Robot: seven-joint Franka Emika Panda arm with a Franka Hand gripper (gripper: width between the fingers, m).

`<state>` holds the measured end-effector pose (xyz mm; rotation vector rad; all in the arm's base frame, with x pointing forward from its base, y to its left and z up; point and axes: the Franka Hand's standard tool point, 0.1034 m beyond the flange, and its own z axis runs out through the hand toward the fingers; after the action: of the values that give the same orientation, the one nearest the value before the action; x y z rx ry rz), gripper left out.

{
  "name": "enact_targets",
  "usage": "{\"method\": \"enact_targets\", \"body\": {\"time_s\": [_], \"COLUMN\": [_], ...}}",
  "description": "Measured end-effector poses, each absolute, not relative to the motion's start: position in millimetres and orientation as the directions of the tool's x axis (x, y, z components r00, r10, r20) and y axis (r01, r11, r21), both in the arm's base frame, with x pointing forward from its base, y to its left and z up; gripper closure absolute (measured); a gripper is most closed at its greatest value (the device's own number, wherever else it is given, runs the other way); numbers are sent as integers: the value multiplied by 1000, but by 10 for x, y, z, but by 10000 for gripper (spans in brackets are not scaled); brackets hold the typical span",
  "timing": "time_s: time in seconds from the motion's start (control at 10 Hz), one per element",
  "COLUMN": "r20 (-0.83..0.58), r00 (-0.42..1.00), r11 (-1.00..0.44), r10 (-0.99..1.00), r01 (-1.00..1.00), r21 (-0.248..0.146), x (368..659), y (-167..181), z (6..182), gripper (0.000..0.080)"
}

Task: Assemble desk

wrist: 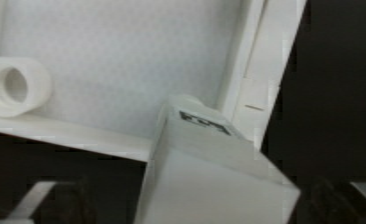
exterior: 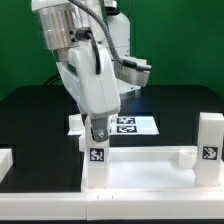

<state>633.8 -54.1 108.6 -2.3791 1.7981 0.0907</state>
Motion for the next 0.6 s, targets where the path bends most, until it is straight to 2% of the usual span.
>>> {"method": "enact_targets", "body": {"time_s": [0.2,0.4,0.5,0.6], "r20": [-150,-172,-173,-154], "r00": [277,268,257,288], "r11": [-266,-251,-241,-274], "r10": [-949,-948,-951,-945], "r01": [-960,-961,-965,-956], "r21": [-88,-111,-107,-104], "x": [6338,6276,6266,6285], "y": [-517,-412,-341,-292], "z": [1141,1433,1541,1543], "gripper": [156,151,150,150]}}
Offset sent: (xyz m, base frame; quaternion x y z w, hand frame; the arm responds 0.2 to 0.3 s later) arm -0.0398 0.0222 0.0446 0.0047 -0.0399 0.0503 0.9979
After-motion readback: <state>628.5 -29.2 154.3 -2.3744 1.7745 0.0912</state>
